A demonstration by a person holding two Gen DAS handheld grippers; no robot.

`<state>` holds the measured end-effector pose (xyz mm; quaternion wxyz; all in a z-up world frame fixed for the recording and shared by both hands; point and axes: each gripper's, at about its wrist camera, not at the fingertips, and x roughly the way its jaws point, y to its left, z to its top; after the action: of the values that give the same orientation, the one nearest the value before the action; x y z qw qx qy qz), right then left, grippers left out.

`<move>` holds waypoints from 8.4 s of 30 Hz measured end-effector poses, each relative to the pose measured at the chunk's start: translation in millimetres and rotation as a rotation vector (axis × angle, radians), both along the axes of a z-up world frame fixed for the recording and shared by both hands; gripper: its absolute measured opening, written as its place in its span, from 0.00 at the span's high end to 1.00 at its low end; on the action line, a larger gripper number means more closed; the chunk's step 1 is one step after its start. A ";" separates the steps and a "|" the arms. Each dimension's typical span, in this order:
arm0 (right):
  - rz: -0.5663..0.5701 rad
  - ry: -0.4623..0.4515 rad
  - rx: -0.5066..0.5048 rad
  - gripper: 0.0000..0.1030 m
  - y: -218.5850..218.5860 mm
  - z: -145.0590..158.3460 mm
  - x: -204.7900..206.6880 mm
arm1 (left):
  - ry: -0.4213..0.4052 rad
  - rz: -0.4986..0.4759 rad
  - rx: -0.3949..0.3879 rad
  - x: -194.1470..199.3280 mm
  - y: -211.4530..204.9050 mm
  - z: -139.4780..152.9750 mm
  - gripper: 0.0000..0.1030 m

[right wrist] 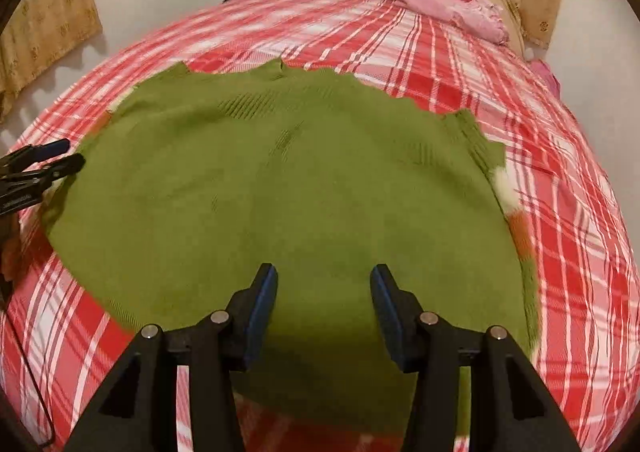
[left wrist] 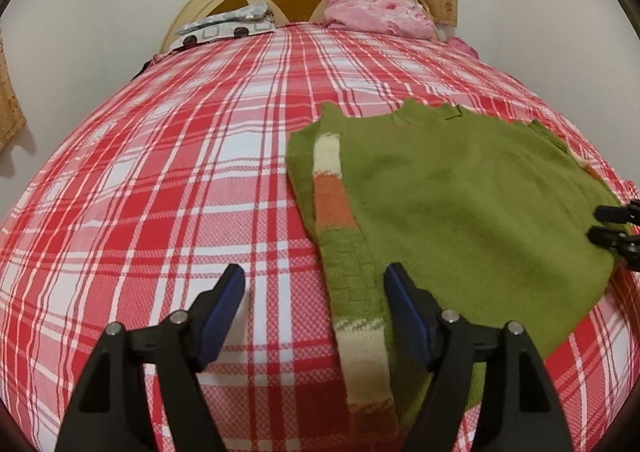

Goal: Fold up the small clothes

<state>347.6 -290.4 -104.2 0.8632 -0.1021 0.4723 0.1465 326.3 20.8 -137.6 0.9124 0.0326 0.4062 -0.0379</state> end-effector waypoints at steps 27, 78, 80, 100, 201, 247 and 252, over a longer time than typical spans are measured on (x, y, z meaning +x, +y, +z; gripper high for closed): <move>-0.009 -0.142 -0.023 0.51 31.8 48.5 -18.8 | 0.026 0.009 -0.013 1.1 0.4 -10.0 0.11; 0.525 -0.261 -0.216 0.69 255.9 -10.0 -87.5 | 0.141 -0.130 -0.448 121.6 39.6 -7.8 0.11; 0.531 -0.271 -0.225 0.71 256.5 -9.4 -87.2 | 0.150 -0.123 -0.489 125.6 43.8 -12.0 0.14; 0.382 -0.319 -0.028 0.93 165.9 63.7 -67.1 | 0.079 -0.150 -0.709 130.3 17.7 38.3 0.83; 0.000 -0.282 0.336 0.94 -26.1 81.5 -44.8 | 0.053 -0.438 -0.488 157.1 -220.7 121.8 0.96; 0.055 0.174 0.707 0.06 -39.8 23.3 78.1 | 0.118 -0.299 -0.304 172.3 -135.7 47.2 0.11; 0.037 0.302 0.696 0.77 -15.7 -9.6 105.4 | 0.129 -0.247 -0.340 155.7 -116.0 28.9 0.11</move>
<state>453.0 -306.1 -113.7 0.7641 0.2114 0.5142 0.3273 482.0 -95.2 -108.8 0.8652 -0.0748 0.4446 -0.2193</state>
